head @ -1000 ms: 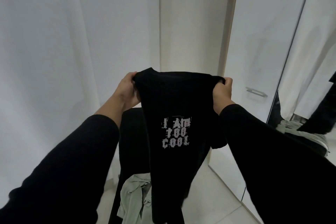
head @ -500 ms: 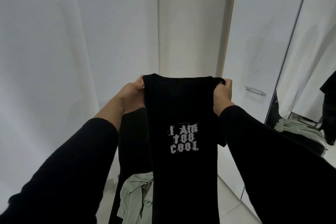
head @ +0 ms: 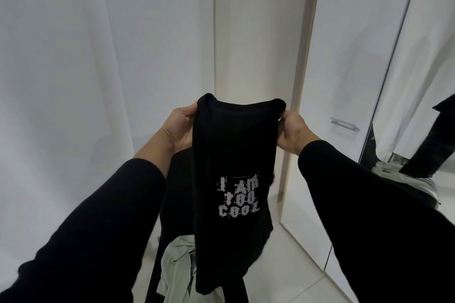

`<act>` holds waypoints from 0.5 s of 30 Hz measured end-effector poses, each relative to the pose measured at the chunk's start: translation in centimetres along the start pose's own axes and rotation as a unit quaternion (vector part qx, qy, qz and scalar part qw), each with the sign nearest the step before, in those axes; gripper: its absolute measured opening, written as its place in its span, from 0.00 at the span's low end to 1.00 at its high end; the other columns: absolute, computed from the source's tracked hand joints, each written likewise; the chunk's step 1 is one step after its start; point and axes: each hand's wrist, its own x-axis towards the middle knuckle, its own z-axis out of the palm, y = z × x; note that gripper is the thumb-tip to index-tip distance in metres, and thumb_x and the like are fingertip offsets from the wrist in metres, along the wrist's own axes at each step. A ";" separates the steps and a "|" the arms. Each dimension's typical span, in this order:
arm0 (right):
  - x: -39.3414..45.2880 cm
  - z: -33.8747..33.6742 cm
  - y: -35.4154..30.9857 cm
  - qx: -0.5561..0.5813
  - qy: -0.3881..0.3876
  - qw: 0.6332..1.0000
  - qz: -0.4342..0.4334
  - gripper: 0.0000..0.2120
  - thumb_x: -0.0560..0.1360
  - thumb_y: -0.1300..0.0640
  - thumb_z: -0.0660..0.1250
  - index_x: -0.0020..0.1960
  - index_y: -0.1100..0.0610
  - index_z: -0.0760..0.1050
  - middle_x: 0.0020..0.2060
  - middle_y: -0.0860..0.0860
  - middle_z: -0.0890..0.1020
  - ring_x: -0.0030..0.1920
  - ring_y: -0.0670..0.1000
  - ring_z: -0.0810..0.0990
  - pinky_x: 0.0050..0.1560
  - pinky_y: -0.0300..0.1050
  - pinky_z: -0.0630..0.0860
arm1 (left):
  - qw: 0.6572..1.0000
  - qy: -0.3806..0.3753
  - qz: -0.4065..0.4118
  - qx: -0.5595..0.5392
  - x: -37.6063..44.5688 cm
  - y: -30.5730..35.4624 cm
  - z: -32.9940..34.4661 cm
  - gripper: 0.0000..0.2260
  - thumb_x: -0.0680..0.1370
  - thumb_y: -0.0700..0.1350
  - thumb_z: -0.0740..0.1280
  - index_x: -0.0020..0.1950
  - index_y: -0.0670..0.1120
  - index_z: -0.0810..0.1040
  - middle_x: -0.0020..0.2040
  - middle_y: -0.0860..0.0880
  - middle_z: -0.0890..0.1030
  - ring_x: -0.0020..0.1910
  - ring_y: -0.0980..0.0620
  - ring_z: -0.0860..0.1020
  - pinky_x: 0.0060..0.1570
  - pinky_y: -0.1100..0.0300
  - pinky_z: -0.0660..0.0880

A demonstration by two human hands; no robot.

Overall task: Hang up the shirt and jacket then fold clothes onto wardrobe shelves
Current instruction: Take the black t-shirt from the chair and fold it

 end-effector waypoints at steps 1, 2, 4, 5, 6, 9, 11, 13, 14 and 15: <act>-0.2 0.1 0.0 -0.011 -0.021 1.000 0.009 0.15 0.82 0.53 0.53 0.52 0.59 0.76 0.44 0.55 0.78 0.44 0.54 0.78 0.57 0.50 0.75 | 1.000 0.001 0.000 0.002 0.1 0.0 -0.2 0.22 0.82 0.49 0.53 0.45 0.42 0.85 0.44 0.44 0.85 0.42 0.49 0.84 0.44 0.56 0.82; -0.3 0.2 -0.1 -0.021 -0.038 0.999 0.017 0.16 0.82 0.53 0.52 0.54 0.59 0.76 0.45 0.55 0.78 0.45 0.54 0.78 0.56 0.50 0.75 | 1.000 0.004 -0.001 0.003 0.0 0.1 -0.2 0.22 0.82 0.49 0.53 0.45 0.42 0.85 0.43 0.45 0.85 0.42 0.49 0.84 0.44 0.56 0.82; -0.4 0.4 -0.3 -0.033 -0.068 0.997 0.035 0.18 0.82 0.52 0.51 0.59 0.60 0.75 0.48 0.56 0.79 0.48 0.55 0.79 0.57 0.50 0.75 | 1.000 0.014 -0.004 0.008 -0.1 0.1 -0.3 0.19 0.82 0.49 0.54 0.49 0.42 0.82 0.43 0.45 0.84 0.40 0.50 0.84 0.42 0.57 0.82; -0.3 0.5 -0.3 -0.042 -0.077 0.995 0.043 0.19 0.82 0.51 0.51 0.59 0.61 0.75 0.49 0.57 0.80 0.50 0.55 0.79 0.57 0.50 0.75 | 1.000 0.018 -0.003 0.016 -0.1 0.1 -0.3 0.17 0.82 0.49 0.54 0.53 0.42 0.80 0.43 0.46 0.84 0.40 0.50 0.84 0.41 0.58 0.82; -0.2 0.7 -0.4 -0.052 -0.086 0.994 0.049 0.20 0.82 0.51 0.50 0.58 0.61 0.76 0.49 0.57 0.80 0.50 0.56 0.79 0.57 0.50 0.76 | 0.999 0.022 -0.003 0.031 -0.2 0.1 -0.3 0.16 0.83 0.49 0.54 0.56 0.43 0.78 0.44 0.47 0.83 0.40 0.51 0.84 0.39 0.59 0.81; 0.0 1.1 -0.1 -0.062 -0.102 0.990 0.073 0.20 0.82 0.51 0.50 0.54 0.61 0.77 0.48 0.58 0.80 0.49 0.56 0.79 0.52 0.48 0.79 | 0.994 0.043 0.008 0.103 -0.1 0.0 -0.4 0.15 0.83 0.48 0.52 0.61 0.47 0.75 0.50 0.48 0.82 0.46 0.51 0.82 0.42 0.57 0.79; 0.0 1.6 0.2 -0.059 -0.111 0.988 0.087 0.19 0.82 0.52 0.51 0.53 0.62 0.76 0.47 0.58 0.78 0.47 0.55 0.79 0.48 0.47 0.80 | 0.991 0.050 0.006 0.123 -0.1 -0.2 -0.7 0.16 0.83 0.49 0.52 0.66 0.47 0.73 0.55 0.47 0.80 0.53 0.48 0.80 0.49 0.55 0.77; 0.1 2.0 0.4 -0.055 -0.111 0.988 0.093 0.18 0.81 0.53 0.51 0.50 0.62 0.76 0.43 0.56 0.75 0.43 0.53 0.76 0.41 0.44 0.81 | 0.991 0.050 -0.001 0.122 -0.2 -0.5 -1.1 0.16 0.83 0.50 0.52 0.67 0.48 0.73 0.56 0.47 0.80 0.53 0.49 0.80 0.48 0.54 0.77; 0.2 2.2 0.5 -0.050 -0.111 0.988 0.093 0.17 0.81 0.53 0.51 0.48 0.62 0.75 0.41 0.55 0.73 0.40 0.52 0.75 0.38 0.42 0.80 | 0.992 0.049 -0.008 0.116 -0.3 -0.6 -1.2 0.16 0.83 0.50 0.52 0.65 0.49 0.74 0.55 0.48 0.81 0.52 0.49 0.81 0.46 0.55 0.78; 0.2 2.3 0.6 -0.046 -0.116 0.988 0.093 0.17 0.81 0.53 0.51 0.47 0.62 0.75 0.39 0.54 0.72 0.39 0.52 0.73 0.36 0.42 0.79 | 0.992 0.050 -0.016 0.115 -0.4 -0.7 -1.4 0.16 0.83 0.50 0.52 0.63 0.50 0.75 0.54 0.49 0.82 0.49 0.50 0.82 0.43 0.56 0.78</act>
